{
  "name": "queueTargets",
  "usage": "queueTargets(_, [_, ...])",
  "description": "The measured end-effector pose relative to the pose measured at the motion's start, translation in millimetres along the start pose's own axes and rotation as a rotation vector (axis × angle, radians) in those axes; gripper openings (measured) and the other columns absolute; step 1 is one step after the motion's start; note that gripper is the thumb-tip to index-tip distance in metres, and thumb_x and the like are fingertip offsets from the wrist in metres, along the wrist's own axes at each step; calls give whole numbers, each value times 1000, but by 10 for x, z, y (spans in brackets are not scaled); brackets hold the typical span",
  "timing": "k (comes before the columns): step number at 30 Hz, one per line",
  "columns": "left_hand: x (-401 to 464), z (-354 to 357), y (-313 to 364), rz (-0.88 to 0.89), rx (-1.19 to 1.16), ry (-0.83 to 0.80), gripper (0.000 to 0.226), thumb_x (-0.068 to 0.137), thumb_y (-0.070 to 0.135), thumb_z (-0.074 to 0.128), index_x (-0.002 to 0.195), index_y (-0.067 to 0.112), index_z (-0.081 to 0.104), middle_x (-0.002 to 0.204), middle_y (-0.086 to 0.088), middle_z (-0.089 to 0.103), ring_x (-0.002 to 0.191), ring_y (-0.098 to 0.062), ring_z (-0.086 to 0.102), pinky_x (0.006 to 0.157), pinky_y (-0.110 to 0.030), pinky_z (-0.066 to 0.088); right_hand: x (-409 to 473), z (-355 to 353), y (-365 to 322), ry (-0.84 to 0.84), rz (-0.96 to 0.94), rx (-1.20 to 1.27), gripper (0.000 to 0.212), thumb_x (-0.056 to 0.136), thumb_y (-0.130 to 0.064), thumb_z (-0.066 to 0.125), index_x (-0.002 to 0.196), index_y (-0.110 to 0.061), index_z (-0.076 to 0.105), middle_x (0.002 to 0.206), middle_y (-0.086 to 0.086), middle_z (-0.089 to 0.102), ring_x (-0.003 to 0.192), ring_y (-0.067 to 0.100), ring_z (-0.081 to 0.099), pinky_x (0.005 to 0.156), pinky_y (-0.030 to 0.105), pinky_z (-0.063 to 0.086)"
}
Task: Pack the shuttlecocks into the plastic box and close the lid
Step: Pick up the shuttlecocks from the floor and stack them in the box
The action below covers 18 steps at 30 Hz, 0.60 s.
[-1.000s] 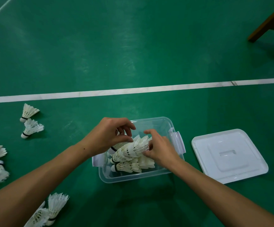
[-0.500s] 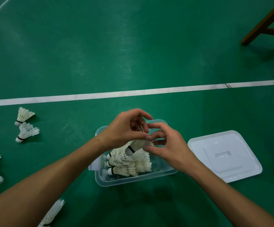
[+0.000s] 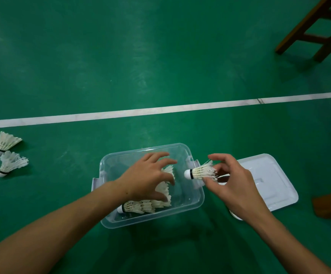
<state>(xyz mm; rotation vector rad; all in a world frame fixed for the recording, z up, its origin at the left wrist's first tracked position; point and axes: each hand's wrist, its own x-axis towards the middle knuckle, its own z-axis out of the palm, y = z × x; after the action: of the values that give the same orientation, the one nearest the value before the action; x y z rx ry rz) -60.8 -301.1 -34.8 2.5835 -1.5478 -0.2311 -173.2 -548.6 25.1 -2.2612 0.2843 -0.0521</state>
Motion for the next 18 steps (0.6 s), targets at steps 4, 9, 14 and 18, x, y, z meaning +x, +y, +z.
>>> queueTargets(4, [96, 86, 62, 10, 110, -187, 53, 80, 65, 74, 128, 45, 64, 174, -7, 9, 160, -35, 2, 129, -50, 7, -34, 98, -44, -28, -24, -109, 51, 83, -29, 79, 125, -43, 54, 93, -15, 73, 87, 9, 68, 79, 44, 59])
queueTargets(9, [97, 92, 68, -33, 23, -183, 35, 86, 54, 74, 119, 44, 69, 173, -4, 17, 159, -31, 12, 126, -45, 18, -75, 231, -136, -73, -73, -260, 53, 86, -32, 74, 131, -44, 48, 95, -17, 68, 86, 11, 63, 75, 42, 56])
queueTargets(14, [52, 15, 38, -73, -58, -162, 28, 88, 54, 73, 113, 40, 73, 169, 1, 25, 154, -25, 22, 120, -43, 29, -86, 297, -172, -136, -83, -373, 55, 91, -34, 70, 139, -39, 43, 104, -16, 68, 98, 15, 63, 79, 40, 54])
queueTargets(18, [-11, -37, 0, -92, -125, -154, 25, 87, 56, 74, 107, 41, 73, 167, 4, 28, 150, -22, 28, 118, -42, 34, -67, 371, -176, -190, -114, -420, 56, 92, -32, 71, 139, -37, 41, 105, -15, 68, 99, 15, 65, 80, 38, 55])
